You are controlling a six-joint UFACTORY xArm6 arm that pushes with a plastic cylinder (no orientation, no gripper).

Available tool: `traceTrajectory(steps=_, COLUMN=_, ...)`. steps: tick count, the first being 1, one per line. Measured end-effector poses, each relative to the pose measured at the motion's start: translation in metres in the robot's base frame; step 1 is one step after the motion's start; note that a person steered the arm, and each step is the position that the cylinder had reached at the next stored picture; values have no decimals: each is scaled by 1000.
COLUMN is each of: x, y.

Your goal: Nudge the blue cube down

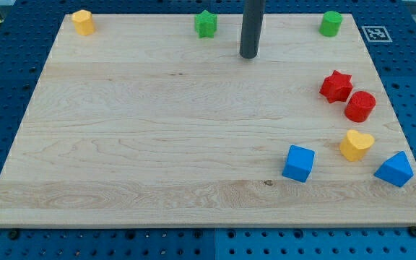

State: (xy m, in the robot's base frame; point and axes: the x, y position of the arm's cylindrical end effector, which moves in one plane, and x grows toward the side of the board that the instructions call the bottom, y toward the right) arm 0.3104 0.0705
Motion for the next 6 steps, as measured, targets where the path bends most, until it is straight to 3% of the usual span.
traceTrajectory(steps=5, x=42, y=0)
traceTrajectory(steps=6, x=96, y=0)
